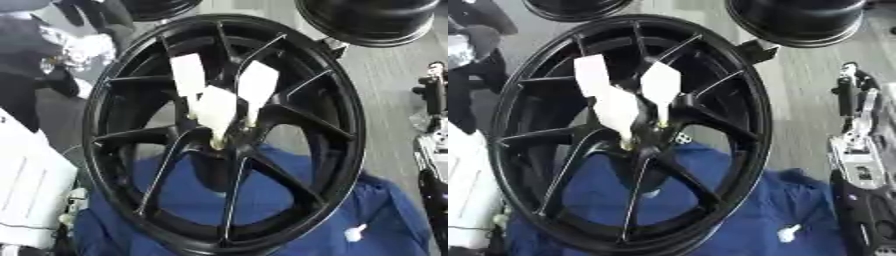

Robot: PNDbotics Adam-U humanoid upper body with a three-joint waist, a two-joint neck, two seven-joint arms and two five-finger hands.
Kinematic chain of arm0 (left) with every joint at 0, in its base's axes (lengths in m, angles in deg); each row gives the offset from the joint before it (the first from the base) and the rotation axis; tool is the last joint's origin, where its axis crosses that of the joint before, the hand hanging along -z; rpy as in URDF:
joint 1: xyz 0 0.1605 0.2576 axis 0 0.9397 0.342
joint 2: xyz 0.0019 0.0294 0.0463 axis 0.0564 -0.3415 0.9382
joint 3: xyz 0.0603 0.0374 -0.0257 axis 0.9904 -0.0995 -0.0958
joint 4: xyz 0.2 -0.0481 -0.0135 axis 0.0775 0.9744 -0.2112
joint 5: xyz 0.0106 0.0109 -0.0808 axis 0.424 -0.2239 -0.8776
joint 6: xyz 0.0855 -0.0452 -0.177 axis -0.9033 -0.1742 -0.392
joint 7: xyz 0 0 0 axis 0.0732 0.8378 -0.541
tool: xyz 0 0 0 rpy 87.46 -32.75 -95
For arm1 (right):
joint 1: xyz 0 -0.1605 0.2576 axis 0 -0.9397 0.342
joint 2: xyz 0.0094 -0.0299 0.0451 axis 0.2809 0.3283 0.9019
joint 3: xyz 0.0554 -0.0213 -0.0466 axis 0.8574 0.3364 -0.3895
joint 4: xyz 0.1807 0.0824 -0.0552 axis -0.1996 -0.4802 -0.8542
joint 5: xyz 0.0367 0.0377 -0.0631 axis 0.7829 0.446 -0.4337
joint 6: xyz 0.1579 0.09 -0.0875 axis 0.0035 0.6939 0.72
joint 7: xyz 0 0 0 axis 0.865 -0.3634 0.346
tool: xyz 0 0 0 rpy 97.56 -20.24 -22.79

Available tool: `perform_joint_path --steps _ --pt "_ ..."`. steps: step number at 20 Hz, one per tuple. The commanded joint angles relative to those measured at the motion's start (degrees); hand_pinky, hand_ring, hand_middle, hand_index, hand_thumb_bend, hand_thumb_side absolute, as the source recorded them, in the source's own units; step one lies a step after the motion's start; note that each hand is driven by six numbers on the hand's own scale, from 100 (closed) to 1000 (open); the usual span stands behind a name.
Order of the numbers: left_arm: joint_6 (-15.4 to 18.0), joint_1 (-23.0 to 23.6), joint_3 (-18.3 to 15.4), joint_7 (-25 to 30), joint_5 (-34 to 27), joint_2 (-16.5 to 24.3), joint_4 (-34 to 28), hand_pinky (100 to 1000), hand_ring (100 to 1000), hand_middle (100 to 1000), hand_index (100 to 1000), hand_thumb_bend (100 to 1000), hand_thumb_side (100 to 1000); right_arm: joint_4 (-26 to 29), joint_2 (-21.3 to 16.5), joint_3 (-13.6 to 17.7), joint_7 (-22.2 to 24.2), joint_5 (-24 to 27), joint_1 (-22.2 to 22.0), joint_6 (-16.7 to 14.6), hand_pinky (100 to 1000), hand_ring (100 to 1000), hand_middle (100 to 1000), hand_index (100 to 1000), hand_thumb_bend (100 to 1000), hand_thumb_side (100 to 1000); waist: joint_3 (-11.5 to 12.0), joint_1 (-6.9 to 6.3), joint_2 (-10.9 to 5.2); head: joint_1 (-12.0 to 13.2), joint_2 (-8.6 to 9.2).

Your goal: Pull the pin out of the wheel hub.

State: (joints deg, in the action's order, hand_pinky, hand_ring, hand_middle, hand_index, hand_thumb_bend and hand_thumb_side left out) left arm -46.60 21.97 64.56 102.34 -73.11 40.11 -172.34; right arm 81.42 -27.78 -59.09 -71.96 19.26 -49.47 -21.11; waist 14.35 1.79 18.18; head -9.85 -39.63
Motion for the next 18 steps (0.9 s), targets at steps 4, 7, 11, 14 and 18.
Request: perform_joint_path --steps 4,7,11,14,18 --pt "-4.75 -1.86 0.39 2.24 -0.48 0.04 -0.5 796 784 729 816 100 832 1.75 -1.44 0.06 0.23 1.27 -0.45 -0.33 825 622 590 778 100 790 1.13 1.27 -1.2 -0.04 0.65" --pt "-5.34 -2.62 1.25 1.82 -0.15 -0.57 -0.5 811 794 741 823 100 815 2.26 -1.85 0.19 0.09 1.56 -1.21 -0.52 825 622 590 778 100 778 1.6 1.99 -1.09 0.13 0.45" --pt "-5.78 -3.92 2.19 1.05 1.06 -1.72 -0.5 831 803 743 829 100 721 3.07 -2.61 0.38 -0.19 1.77 -2.2 -0.65 825 622 590 778 100 765 1.98 2.63 -1.05 0.37 0.24" --pt "-6.55 -4.92 2.93 -0.25 1.94 -2.91 -0.5 839 807 743 831 100 631 3.23 -3.0 0.42 -0.31 1.85 -2.73 -0.52 825 622 590 778 100 766 2.22 2.87 -1.01 0.4 0.14" --pt "-7.63 -6.15 4.36 -0.19 3.3 -4.58 -0.5 850 812 745 832 173 368 3.1 -3.13 0.39 -0.41 1.97 -3.11 -0.43 825 622 590 778 100 768 2.25 2.86 -1.1 0.29 0.08"
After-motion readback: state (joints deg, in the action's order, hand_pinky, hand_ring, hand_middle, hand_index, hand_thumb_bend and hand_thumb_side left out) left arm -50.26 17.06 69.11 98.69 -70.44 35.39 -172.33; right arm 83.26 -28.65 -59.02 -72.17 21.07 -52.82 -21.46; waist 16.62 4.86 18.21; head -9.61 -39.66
